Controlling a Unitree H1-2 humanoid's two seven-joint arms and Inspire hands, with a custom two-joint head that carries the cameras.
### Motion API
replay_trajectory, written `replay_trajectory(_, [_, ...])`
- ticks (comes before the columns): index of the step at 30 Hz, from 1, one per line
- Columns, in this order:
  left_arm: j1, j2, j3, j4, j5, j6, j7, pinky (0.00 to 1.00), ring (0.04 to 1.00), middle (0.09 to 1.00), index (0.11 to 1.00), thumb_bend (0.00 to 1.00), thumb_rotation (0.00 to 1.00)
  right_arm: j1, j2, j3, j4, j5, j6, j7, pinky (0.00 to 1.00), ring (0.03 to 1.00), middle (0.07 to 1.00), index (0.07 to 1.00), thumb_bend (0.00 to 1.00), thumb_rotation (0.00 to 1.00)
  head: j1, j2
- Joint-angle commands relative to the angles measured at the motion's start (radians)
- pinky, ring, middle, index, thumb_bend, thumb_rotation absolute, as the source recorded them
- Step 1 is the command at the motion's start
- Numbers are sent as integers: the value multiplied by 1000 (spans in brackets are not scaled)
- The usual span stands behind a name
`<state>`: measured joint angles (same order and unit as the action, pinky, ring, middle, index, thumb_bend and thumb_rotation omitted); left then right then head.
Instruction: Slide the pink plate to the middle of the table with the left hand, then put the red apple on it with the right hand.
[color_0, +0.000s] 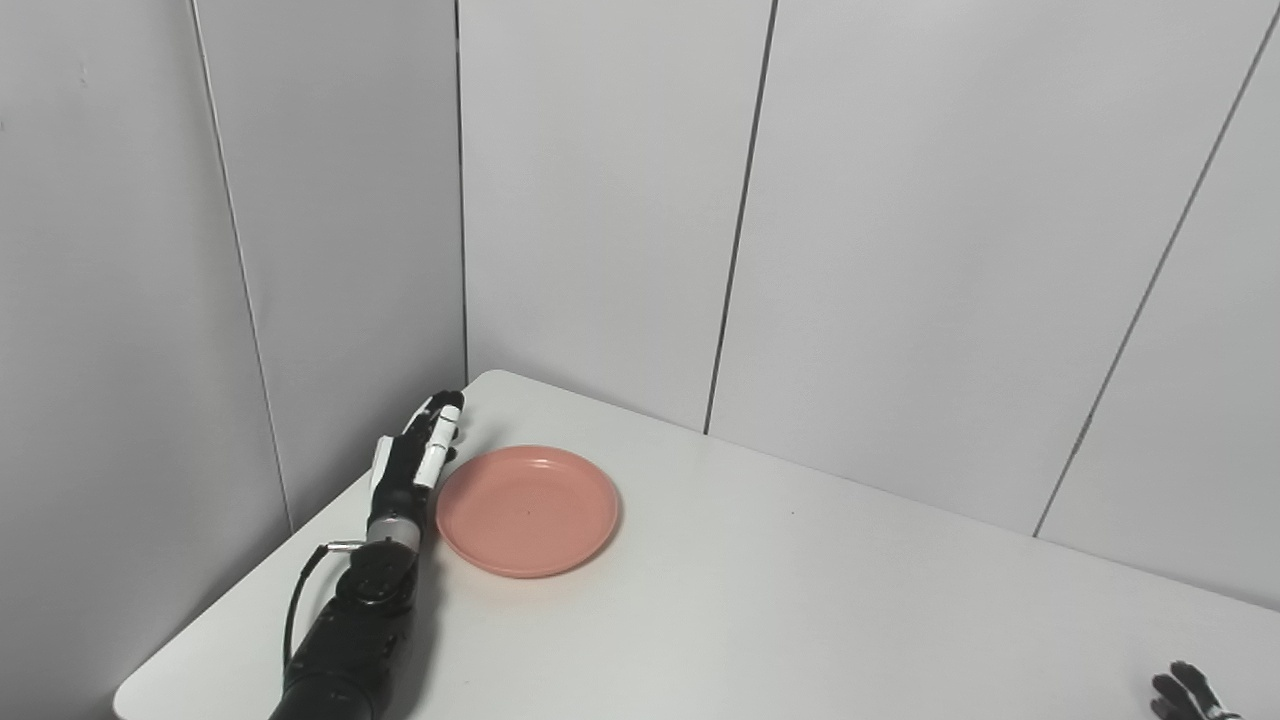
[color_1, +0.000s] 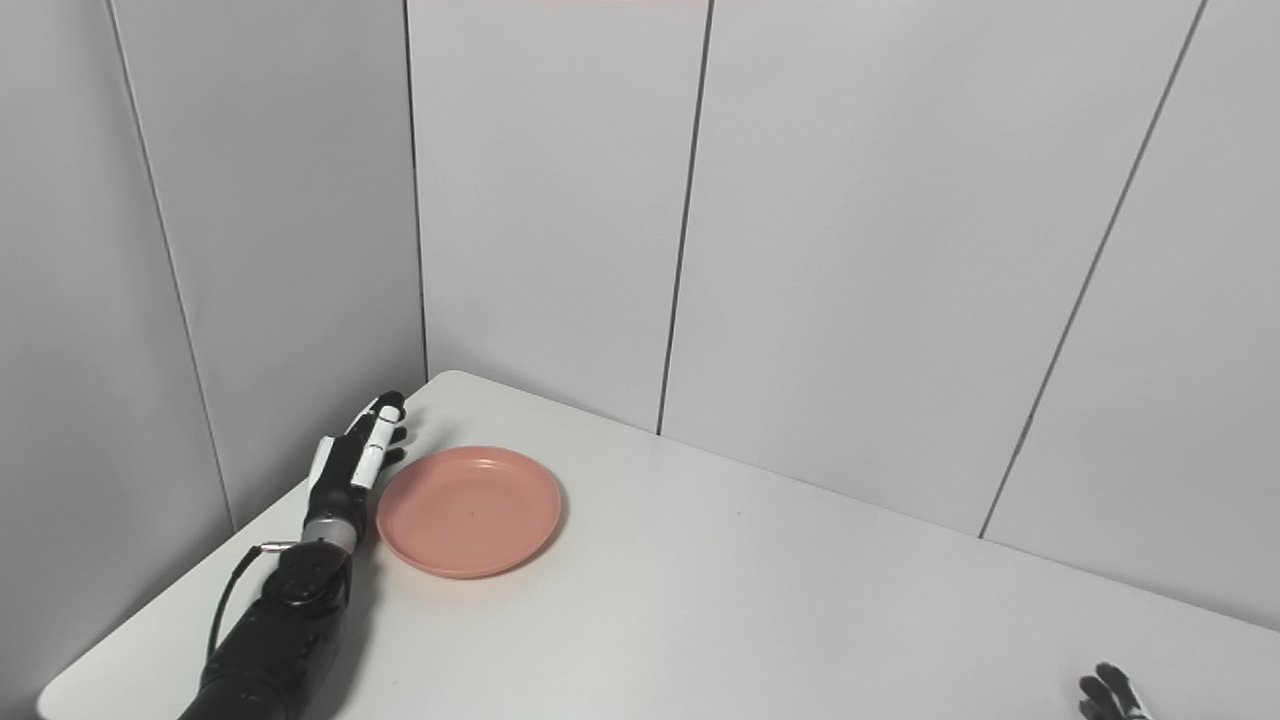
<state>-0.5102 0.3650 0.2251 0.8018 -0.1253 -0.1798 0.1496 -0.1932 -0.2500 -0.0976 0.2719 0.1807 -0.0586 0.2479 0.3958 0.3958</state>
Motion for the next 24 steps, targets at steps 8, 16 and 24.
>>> replay_trajectory(8, [-2,-46,-29,-106,-14,75,-75,853,898,915,883,712,916,59,19,11,9,0,30,-5,1000,976,956,961,864,1000,-3,0])
replay_trajectory(16, [8,-82,-49,-161,-14,105,-97,830,890,912,883,700,911,62,22,13,-8,-3,44,-16,1000,979,957,963,855,1000,-14,5])
replay_trajectory(24, [24,-105,-78,-222,1,123,-111,812,886,912,882,749,933,71,23,21,-41,-10,58,-27,1000,984,962,972,822,1000,-21,15])
